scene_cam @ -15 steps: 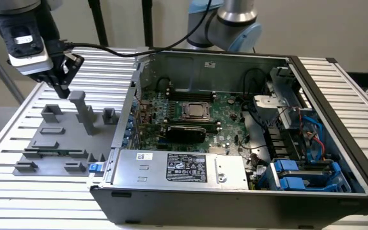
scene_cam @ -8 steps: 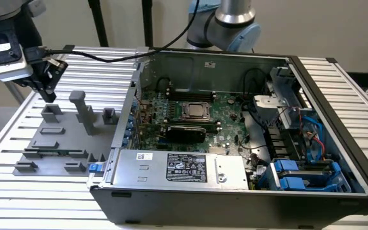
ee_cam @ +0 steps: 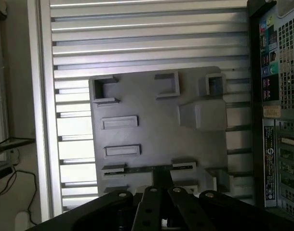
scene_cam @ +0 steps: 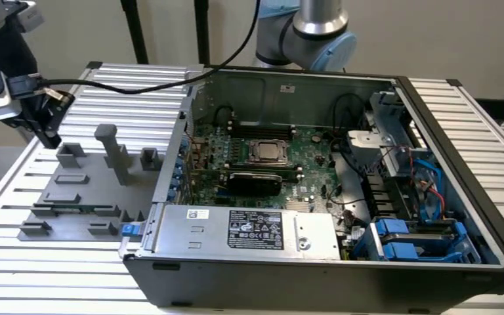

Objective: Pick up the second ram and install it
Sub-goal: 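Reach for the second ram, then pick up the second ram and move it above second insertion slot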

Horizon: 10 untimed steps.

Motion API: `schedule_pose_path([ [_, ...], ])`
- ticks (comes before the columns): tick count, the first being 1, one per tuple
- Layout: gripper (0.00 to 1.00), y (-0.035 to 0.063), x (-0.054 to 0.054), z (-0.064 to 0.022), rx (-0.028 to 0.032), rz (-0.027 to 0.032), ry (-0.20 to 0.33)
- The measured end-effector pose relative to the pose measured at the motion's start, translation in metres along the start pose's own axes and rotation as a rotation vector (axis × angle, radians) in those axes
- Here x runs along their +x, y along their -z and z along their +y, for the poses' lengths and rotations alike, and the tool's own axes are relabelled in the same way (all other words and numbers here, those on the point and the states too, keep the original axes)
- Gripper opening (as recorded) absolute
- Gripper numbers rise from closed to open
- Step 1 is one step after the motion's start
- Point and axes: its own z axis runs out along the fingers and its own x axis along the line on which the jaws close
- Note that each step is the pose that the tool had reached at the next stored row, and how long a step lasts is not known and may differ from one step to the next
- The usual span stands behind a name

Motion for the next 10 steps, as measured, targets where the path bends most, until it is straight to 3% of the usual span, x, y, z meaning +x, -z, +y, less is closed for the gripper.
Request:
schedule_pose_path([
  [2,0.11,0.0001,0.0014,-0.0037,0.0000,0.0000,0.001],
  [10,0.11,0.0001,0.0014,-0.0039,0.0000,0.0000,0.001],
])
